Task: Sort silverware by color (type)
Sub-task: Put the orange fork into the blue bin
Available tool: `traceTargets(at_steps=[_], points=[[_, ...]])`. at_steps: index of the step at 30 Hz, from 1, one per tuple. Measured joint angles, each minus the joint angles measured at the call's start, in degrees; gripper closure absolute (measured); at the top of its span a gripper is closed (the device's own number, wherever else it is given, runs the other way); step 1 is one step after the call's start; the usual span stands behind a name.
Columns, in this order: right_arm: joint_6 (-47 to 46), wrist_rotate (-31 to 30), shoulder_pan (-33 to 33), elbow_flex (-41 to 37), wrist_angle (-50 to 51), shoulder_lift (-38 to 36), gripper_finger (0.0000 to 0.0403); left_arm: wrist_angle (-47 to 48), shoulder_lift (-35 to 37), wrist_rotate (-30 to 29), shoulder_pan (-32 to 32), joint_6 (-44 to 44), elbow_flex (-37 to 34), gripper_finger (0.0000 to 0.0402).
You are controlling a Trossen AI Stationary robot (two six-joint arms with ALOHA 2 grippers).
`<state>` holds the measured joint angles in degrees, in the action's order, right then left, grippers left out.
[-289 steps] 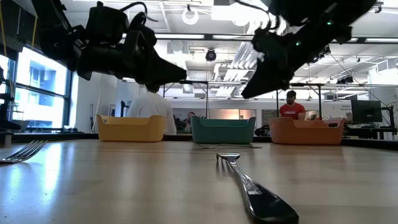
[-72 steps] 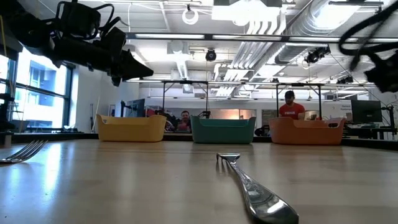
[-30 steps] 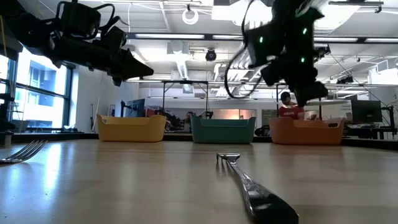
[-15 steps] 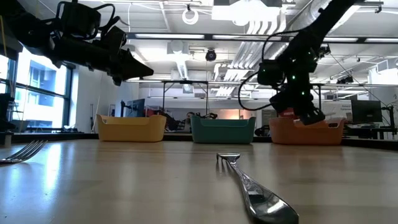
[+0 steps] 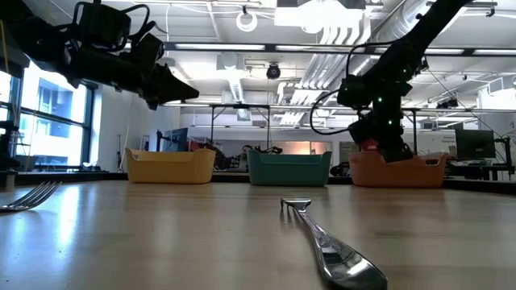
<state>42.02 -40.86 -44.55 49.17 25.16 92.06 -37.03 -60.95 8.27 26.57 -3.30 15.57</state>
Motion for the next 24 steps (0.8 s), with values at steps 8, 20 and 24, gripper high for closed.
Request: traceTargets(at_steps=[8, 20, 24], points=[[-8.34, 5.51, 0.25, 0.90, 0.60, -11.56, 0.0328, 2.40, 0.02, 4.99, -0.78, 2.96, 0.07, 0.0401], [-31.59, 44.44, 6.26, -14.98, -35.61, -28.20, 0.0394, 22.93, 0.02, -9.56, -11.15, 2.80, 4.45, 0.0401], [-34.61, 44.61, 10.95, -21.49, -53.04, -27.81, 0.0399, 33.12, 0.02, -15.05, -17.54, -0.47, 8.54, 0.0401]])
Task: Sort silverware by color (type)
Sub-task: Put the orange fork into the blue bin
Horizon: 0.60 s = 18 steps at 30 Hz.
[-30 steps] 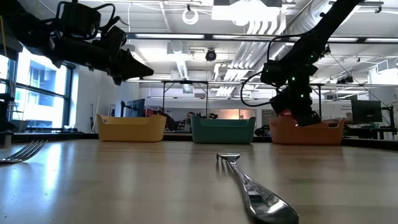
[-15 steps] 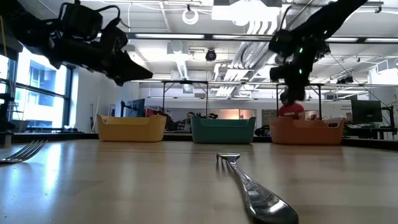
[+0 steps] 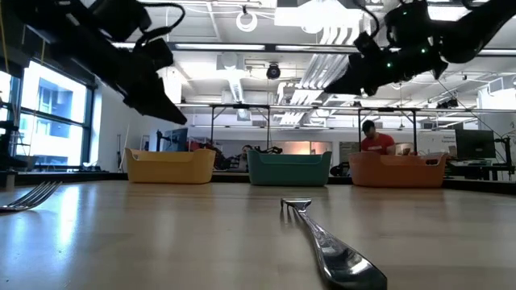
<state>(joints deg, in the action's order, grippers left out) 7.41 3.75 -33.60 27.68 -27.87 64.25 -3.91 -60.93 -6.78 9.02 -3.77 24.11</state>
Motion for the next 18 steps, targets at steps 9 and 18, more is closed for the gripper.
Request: traceTargets(at_steps=[9, 18], points=[[0.48, 0.28, 5.45, -1.92, -8.00, 0.11, 0.0402, 21.84, -0.34, -3.20, -14.33, -21.44, 7.81, 0.0401], [-2.67, 0.13, 5.68, -1.92, -7.90, 0.13, 0.0402, 34.38, -7.78, -8.84, -30.36, -50.21, 12.92, 0.0360]])
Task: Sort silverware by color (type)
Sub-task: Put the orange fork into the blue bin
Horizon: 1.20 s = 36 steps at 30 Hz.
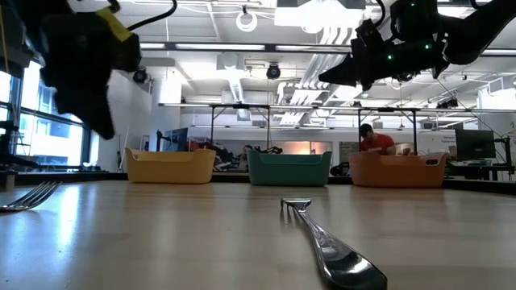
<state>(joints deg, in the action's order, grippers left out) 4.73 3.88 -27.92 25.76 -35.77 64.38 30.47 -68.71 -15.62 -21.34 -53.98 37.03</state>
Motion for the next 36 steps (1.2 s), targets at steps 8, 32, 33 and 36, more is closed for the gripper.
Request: traceTargets(at_steps=[8, 32, 33, 36], points=[[1.21, -0.15, 3.09, 0.09, 0.73, 0.09, 0.0402, 6.32, -9.82, 11.20, -8.79, -12.79, 7.73, 0.0301], [8.22, 0.09, 3.93, 0.11, -5.00, 0.11, 0.0402, -3.47, -27.92, 17.35, -12.40, -38.07, 12.98, 0.0236], [8.24, 0.07, 3.85, 0.11, -5.09, 0.11, 0.0402, -3.23, -28.00, 17.15, -12.56, -38.03, 13.07, 0.0236], [8.63, 0.07, 3.50, 0.11, -5.40, 0.11, 0.0402, -2.04, -28.02, 16.25, -13.16, -37.89, 13.01, 0.0239]])
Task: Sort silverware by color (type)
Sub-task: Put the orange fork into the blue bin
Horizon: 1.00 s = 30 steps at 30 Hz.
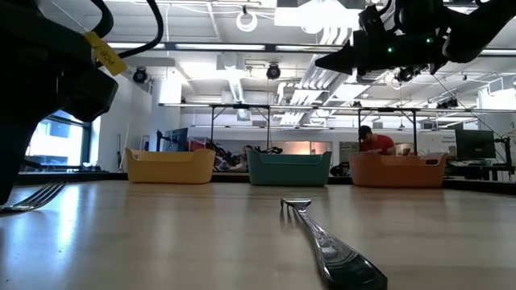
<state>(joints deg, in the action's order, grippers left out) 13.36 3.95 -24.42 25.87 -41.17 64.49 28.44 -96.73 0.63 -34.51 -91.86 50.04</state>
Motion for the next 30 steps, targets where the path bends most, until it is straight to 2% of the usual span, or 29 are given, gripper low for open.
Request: traceTargets(at_steps=[3, 7, 15, 22, 30], points=[[0.14, -0.02, -0.36, 0.00, -0.04, 0.00, 0.0402, 1.63, -0.06, -0.27, -0.59, 0.64, -0.33, 0.0256], [0.20, -0.02, -0.36, 0.00, -0.02, 0.00, 0.0402, 4.50, -0.06, 0.43, -0.83, 2.46, -0.35, 0.0299], [-2.37, -0.04, -0.24, 0.00, 4.57, 0.00, 0.0402, 5.75, 0.58, -0.20, -0.70, 12.27, -0.50, 0.0392], [-4.08, -0.24, 1.62, 0.00, 9.35, 0.00, 0.0402, 7.31, 2.99, -7.98, -0.60, 20.39, -0.82, 0.0398], [-4.37, -0.28, 5.86, 0.00, 10.43, 0.00, 0.0402, 6.24, 5.29, -13.84, 1.10, 29.35, -0.78, 0.0400]])
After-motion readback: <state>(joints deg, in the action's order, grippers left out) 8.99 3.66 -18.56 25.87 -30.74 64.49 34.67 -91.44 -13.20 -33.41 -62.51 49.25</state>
